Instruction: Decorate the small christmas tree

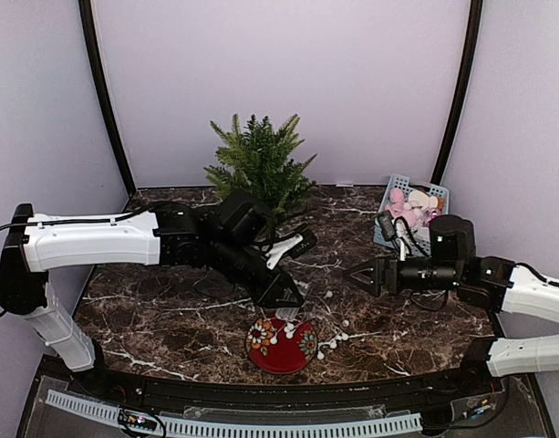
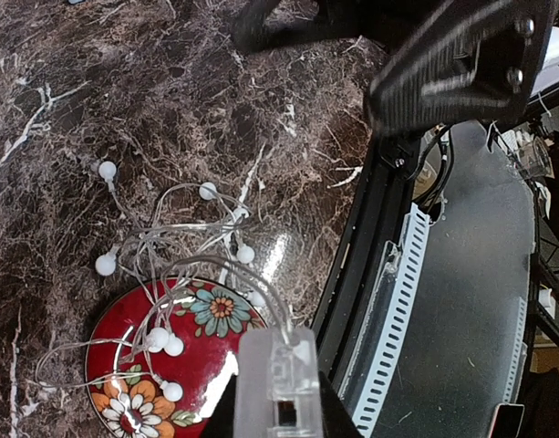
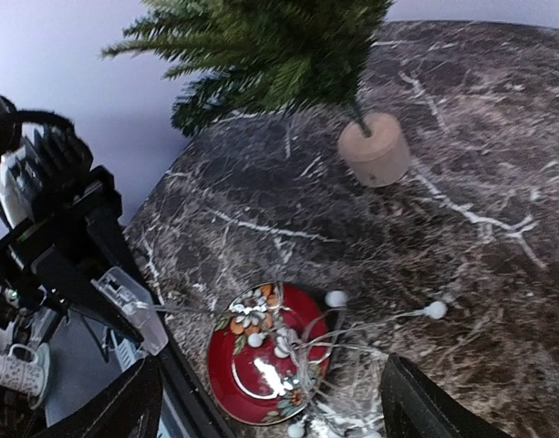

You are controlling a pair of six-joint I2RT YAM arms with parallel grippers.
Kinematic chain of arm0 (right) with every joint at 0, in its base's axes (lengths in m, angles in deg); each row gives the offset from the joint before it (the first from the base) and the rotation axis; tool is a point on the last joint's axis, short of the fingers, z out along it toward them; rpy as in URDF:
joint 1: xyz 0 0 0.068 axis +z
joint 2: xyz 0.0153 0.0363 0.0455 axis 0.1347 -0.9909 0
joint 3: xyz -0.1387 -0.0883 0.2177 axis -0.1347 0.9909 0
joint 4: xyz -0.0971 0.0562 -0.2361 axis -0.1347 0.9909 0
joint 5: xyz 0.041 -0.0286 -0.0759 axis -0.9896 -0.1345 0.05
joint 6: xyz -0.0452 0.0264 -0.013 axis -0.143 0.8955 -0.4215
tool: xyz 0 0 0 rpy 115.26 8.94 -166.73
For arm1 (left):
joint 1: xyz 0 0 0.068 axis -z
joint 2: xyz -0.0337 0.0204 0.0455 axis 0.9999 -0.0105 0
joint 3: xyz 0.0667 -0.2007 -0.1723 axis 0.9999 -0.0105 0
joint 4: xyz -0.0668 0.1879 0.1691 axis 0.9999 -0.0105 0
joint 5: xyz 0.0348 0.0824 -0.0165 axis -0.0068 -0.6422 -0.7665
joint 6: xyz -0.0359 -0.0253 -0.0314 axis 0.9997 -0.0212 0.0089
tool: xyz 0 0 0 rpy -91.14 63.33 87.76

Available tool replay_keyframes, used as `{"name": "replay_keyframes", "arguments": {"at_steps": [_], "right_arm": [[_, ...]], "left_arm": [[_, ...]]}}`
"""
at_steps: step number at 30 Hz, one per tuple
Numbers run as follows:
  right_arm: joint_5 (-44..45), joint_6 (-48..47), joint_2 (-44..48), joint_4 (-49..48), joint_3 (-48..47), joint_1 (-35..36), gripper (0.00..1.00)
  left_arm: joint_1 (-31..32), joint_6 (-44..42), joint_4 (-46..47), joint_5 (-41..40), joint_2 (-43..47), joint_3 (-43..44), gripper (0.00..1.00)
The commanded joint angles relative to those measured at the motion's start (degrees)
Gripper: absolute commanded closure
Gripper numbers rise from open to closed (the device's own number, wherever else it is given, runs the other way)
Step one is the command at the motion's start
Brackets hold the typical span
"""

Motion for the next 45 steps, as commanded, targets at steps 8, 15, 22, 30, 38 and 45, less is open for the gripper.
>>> {"name": "replay_keyframes", "arguments": {"at_steps": [8,15,22,30,38,45], "right_arm": [[2.59,-3.00,-14.74,-17.37,3.51,6.92,0.15],[5.86,-3.13,-22.73,-20.35,3.24,6.93,0.28],[6.74,-2.27,-31.37,-22.54,0.72,7.10,0.44],[15.37,0.64,-30.34,-16.39,-3.55,6.40,1.00],[41.59,-1.65,-13.55,17.11,-17.48,-2.46,1.00],[43.60,3.27,-10.92,22.19,-14.55,-4.88,1.00]], "left_arm": [[0.08,1.52,-1.56,-1.18,3.65,1.05,0.97],[0.08,1.64,-2.23,-1.65,4.71,0.69,0.97],[0.08,1.38,-1.57,-2.11,5.62,-0.17,0.97],[-1.60,2.29,-3.55,-8.82,8.61,-2.63,0.97],[-9.24,2.45,-5.29,-8.61,17.85,-8.52,0.96],[-9.39,1.56,-1.80,-7.32,17.93,-10.50,0.96]]}}
